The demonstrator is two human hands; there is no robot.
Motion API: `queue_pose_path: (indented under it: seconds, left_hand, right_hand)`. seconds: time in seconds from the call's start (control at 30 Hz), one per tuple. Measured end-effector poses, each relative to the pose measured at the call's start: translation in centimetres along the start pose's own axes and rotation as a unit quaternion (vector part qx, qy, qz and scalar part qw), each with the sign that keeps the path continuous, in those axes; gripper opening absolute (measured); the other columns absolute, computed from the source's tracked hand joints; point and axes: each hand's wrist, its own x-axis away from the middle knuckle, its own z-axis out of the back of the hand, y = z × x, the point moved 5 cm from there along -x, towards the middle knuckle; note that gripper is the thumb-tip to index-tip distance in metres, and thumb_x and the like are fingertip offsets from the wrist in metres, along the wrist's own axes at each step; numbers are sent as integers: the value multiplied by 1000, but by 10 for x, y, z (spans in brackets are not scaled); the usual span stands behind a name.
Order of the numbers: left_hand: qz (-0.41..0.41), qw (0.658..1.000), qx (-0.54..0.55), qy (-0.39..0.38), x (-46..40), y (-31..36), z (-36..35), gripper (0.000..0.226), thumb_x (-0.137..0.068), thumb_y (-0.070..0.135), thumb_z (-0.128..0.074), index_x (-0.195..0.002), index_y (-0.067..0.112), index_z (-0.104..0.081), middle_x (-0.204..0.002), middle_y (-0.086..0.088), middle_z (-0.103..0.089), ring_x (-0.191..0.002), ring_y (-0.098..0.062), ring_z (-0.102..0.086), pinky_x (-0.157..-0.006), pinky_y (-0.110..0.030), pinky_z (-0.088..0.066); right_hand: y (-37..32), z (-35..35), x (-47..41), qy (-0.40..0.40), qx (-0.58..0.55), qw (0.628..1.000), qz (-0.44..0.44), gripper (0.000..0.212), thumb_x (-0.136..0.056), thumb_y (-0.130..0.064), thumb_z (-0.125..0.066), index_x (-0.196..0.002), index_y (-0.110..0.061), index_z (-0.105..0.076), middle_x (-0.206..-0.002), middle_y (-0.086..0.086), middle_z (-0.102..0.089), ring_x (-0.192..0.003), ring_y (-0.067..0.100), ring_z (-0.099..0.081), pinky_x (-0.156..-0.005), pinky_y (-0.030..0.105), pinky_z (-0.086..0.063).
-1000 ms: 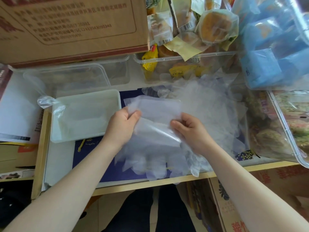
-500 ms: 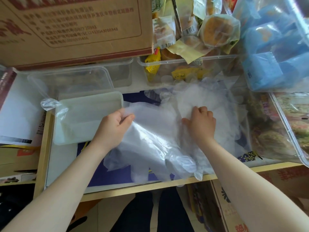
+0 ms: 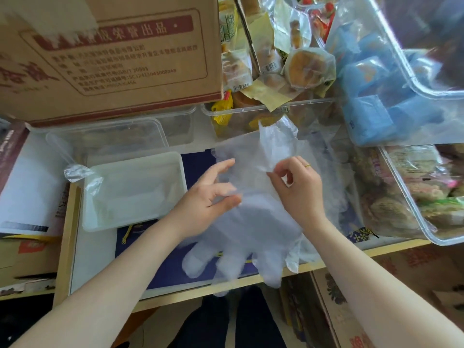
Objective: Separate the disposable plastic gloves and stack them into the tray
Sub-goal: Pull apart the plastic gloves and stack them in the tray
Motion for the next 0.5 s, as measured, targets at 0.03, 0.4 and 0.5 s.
queue_pose_path:
  seconds: [0.03,0.4,0.5]
  left_hand:
    - [-10,1000,-10,0,-2,5,-3,44,-81,70,-42,-86,34,-67,-148,21,-16,-133,16,-15,-105,-2,-12]
    - [-47,999,-20,5,-20,24,-17,64,-88,59,-45,-81,0,-67,-83,-15,-63,-80,-26,-60,-77,-44,-46]
    - [-77,997,11,13,-17,29,-13,56,-88,52,-48,-87,1,-71,-88,-11,-67,-83,-14,-62,-78,-27,-48]
  right_hand:
    - [-5,3,1,-11,-2,1000,14,13,-78,-11,-69,-73,-8,-57,-73,-8,-48,-64,5,-39,-55,17,-34]
    - [-9,10,16,-162,-75,984,22,15,-73,8,-55,-82,-4,-60,-78,-1,-50,-66,16,-44,-59,14,-34]
    - [12,12,18,-162,-101,981,-19,25,-78,-11,-64,-103,-6,-61,-96,3,-58,-79,10,-54,-71,17,-44]
